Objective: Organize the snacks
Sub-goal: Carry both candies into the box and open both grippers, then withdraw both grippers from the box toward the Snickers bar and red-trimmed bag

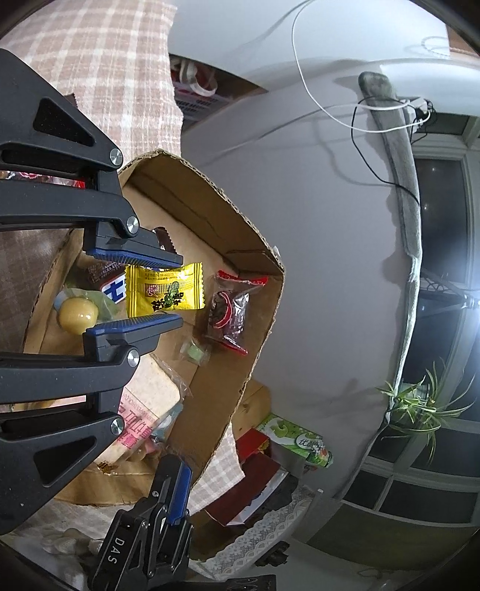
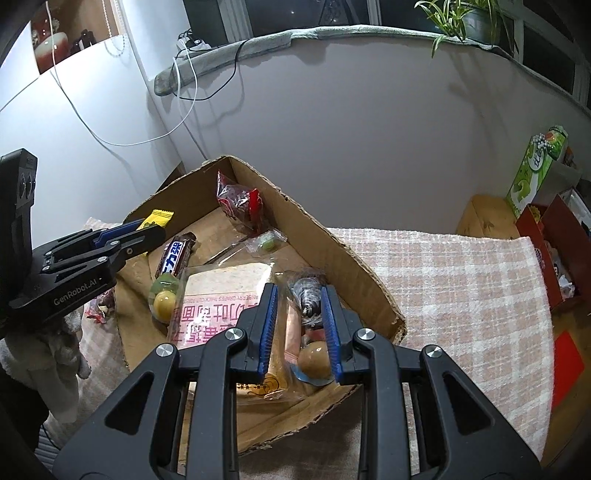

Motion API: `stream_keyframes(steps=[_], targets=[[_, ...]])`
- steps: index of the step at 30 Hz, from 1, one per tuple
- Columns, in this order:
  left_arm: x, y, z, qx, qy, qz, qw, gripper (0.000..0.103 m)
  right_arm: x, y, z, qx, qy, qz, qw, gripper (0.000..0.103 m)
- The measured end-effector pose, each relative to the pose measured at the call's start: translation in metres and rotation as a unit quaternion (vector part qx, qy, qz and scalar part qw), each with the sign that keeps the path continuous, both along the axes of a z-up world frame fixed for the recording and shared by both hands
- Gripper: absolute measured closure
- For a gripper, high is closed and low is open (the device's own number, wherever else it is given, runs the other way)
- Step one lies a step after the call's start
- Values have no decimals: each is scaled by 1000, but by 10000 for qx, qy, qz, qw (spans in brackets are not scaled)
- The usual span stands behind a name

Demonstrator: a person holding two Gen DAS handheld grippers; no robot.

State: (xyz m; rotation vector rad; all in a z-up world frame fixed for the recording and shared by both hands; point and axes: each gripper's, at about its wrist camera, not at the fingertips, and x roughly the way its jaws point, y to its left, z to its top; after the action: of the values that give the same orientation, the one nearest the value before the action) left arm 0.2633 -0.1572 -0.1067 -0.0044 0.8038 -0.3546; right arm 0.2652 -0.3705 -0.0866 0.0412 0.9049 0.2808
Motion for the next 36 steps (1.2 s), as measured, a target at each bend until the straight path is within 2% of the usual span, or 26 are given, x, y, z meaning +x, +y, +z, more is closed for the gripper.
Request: stream_keyframes(steps=[3,6,8,10,12,15,18,28,36], targets=[[0,0,0,-1,4,8,10000,73,-1,1,2,-21,-18,1,10000,78],[-2,-1,2,5,-7,13,10000,72,-2,1,2,-27,-20,2,10000,78],[-2,-1,3,15,-6,26,10000,60,-3,2,3,-44,-32,-2,10000,77],[-4,-1,5,9,-46,42,10000,58,-5,3,5,-50,-58,-14,10000,65],[-5,0,6,-2,-47,43,10000,58,-8,4,7,-63,-94,-15,9999,61],[-7,1,8,-6,-71,49,10000,58,-11,5,10,-75,-115,-9,9999,60],[-10,3,10,-29,-97,51,9999,58,-16,7,13,-94,-171,-25,9998,46],[-24,20,20,-152,-158,116,9997,58,-40,25,24,-36,-276,108,9996,46],[-36,54,27,-252,-190,379,9988,58,-60,44,32,108,-369,277,9989,46]])
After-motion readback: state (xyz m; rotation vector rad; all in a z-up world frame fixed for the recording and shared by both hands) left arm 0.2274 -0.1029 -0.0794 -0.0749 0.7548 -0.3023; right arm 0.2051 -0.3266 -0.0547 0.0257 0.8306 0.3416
